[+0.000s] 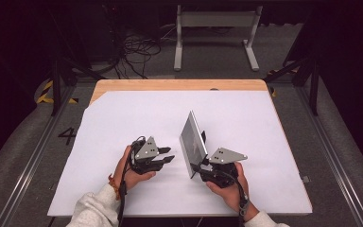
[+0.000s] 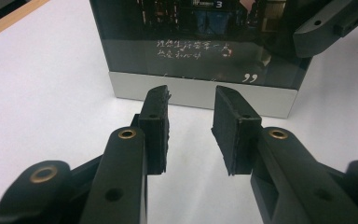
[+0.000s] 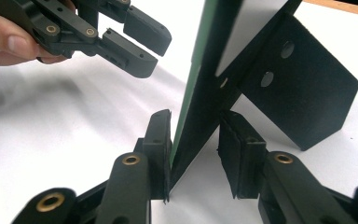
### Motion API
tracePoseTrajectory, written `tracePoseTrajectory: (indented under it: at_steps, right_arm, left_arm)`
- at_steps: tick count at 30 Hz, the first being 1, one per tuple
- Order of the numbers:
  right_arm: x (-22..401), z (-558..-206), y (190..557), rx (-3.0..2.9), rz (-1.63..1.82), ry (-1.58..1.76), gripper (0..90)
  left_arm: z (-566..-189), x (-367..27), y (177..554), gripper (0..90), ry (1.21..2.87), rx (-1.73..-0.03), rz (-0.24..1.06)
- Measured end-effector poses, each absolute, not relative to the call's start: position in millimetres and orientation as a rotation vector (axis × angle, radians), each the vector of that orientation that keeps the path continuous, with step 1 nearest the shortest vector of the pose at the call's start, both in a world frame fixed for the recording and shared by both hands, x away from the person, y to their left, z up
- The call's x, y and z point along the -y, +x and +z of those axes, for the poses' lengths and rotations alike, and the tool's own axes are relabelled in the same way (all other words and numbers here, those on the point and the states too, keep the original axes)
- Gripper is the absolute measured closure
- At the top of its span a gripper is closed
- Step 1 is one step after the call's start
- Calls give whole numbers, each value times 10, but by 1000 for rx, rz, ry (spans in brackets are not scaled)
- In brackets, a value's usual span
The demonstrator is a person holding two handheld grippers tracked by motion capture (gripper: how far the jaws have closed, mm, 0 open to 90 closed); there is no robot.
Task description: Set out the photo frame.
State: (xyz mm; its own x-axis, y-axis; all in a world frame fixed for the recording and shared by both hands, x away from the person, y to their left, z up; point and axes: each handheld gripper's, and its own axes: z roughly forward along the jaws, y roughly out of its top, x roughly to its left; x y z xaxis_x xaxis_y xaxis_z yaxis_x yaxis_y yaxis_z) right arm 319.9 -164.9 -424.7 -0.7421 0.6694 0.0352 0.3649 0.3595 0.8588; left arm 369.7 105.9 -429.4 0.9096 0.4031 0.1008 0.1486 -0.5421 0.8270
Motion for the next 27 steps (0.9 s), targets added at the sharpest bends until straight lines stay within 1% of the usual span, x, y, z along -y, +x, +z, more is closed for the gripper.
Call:
tracePoseTrajectory:
  at_steps: [6,9,11,14,21,27]
  right_arm:
    - [1677,-4252,3197,-2303,1340,912,659]
    - [1608,-4295,3191,-2277,1293,926,581]
    - [1574,-4333,3199,-2278,1286,939,571]
    - [1550,-4354,3215,-2266,1290,937,621]
    - [1609,-4343,3254,-2295,1309,944,648]
    - [1717,-4316,3294,-2339,1303,938,687]
  left_arm:
    - [-4313,-1042,3719,639,2150,-398,339]
    - [-4315,-1030,3718,629,2152,-396,328]
    - [-4313,-1025,3709,625,2147,-395,329]
    - [-4313,-1030,3711,620,2145,-400,330]
    - [-4320,-1028,3717,587,2157,-402,331]
    - [-4347,-1012,3768,524,2162,-420,334]
